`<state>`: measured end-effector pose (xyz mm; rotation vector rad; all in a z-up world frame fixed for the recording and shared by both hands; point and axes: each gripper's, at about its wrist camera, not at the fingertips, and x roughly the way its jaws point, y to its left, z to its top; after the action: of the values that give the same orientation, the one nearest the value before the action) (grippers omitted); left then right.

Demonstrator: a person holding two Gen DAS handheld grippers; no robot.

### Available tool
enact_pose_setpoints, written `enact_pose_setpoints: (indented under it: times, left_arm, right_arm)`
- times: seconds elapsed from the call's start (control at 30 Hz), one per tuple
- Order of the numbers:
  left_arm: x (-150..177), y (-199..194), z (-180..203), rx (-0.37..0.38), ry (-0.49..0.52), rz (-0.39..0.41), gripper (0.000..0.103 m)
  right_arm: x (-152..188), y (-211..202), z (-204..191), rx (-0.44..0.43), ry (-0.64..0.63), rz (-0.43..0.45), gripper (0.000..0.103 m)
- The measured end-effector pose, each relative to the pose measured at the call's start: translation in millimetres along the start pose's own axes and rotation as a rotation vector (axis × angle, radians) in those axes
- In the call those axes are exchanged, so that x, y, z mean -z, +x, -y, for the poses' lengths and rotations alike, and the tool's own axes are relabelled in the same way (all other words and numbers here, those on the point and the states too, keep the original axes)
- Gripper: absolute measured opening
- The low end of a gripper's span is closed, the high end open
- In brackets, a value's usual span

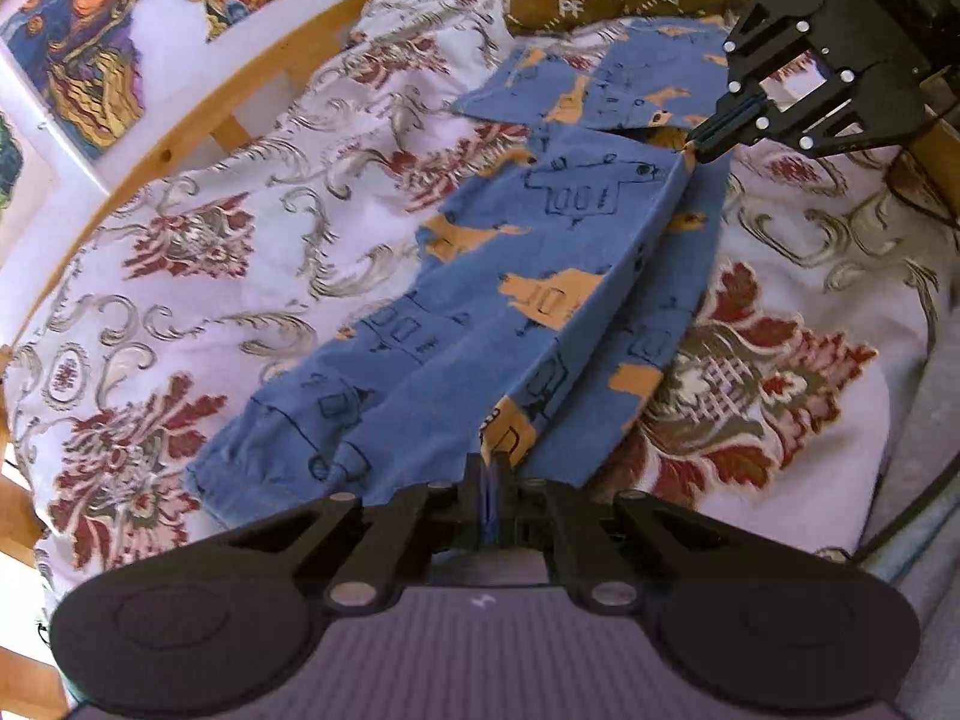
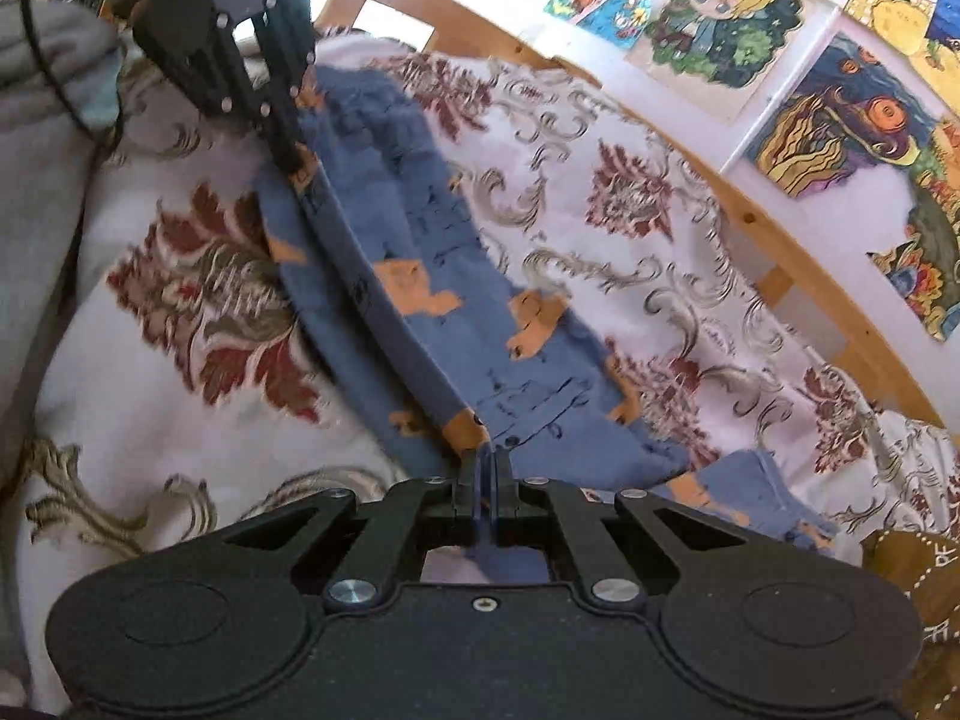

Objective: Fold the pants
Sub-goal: 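Lift the hems with both grippers and fold them over toward the waistband, then open both grippers to release the folded hems onto the pants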

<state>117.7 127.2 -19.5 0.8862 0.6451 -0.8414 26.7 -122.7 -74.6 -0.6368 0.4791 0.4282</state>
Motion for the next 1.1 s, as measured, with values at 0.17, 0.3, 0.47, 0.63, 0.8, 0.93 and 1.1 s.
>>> enact_pose_setpoints:
  times: [0.17,0.3,0.47,0.63,0.8,0.93,1.1]
  left_arm:
    - [0.7,3.2,0.3,0.067,0.004,-0.030,0.010]
    - [-5.4,1.4,-6.2,0.166,-0.013,-0.060,0.036]
    - [-23.5,-13.6,-17.6,0.211,-0.077,-0.055,0.063]
    - [-59.3,-39.9,-28.4,0.230,-0.210,0.008,0.103]
    - [-104.9,-45.0,-27.2,0.281,-0.470,0.085,0.103]
    - [-137.3,-22.3,-11.5,0.321,-0.690,0.120,0.103]
    - [-171.4,21.2,28.6,0.371,-0.718,0.141,0.103]
  right_arm:
    - [-0.7,3.5,0.2,-0.029,0.005,-0.030,0.005]
    - [-0.5,0.9,-0.7,-0.075,0.006,-0.055,0.026]
    - [-1.6,-25.3,16.7,-0.070,0.102,-0.030,0.066]
    - [4.1,-66.8,51.0,0.030,0.289,0.025,0.102]
    - [28.0,-99.8,96.1,0.128,0.564,0.041,0.102]
    - [51.9,-111.8,135.8,0.118,0.786,0.043,0.102]
    - [74.6,-111.1,187.1,0.079,0.867,0.005,0.102]
